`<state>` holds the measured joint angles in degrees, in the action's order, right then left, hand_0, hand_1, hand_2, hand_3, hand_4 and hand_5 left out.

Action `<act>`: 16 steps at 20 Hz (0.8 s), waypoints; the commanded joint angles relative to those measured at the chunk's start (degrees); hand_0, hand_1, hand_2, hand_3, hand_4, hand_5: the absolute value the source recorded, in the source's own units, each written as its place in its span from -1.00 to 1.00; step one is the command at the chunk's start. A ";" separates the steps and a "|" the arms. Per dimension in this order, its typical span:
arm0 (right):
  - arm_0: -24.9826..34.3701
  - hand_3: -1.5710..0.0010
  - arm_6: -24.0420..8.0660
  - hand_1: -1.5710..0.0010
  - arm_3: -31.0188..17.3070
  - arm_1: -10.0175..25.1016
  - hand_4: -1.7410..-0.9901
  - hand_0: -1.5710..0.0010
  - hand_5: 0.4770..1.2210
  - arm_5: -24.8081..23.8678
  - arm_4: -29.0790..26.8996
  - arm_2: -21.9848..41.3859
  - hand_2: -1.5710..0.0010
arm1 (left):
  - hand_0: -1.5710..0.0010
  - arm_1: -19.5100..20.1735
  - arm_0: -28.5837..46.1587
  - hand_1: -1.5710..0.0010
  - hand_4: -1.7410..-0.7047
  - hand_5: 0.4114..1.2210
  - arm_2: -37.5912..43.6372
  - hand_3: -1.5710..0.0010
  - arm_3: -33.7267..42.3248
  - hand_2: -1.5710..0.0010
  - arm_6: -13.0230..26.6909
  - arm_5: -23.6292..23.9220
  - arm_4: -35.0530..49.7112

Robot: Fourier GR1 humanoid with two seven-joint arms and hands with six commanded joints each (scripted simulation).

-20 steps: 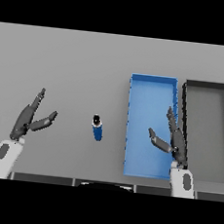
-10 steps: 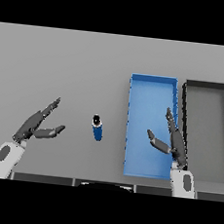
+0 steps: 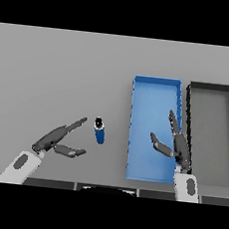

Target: Pick up the blue pipe and place it into the blue bin.

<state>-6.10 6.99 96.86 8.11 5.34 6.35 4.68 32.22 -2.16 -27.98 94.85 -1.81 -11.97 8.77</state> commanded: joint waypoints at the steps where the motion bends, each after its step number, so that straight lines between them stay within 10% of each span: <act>1: -0.19 1.00 -0.36 1.00 0.27 -0.05 0.27 1.00 -0.62 0.13 -0.20 0.02 1.00 | 1.00 -1.87 -0.49 1.00 0.22 -0.91 -1.07 1.00 -1.11 1.00 0.06 0.18 -0.75; 16: -1.40 1.00 -1.03 1.00 1.09 0.34 0.27 1.00 -0.67 0.48 -1.28 -0.87 1.00 | 1.00 -17.06 -10.85 1.00 0.25 -0.84 -4.69 1.00 -16.64 1.00 -2.50 0.41 -4.38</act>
<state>-7.50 5.83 97.95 8.43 5.84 5.08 3.84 15.11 -13.04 -32.69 78.23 -4.22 -11.56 4.39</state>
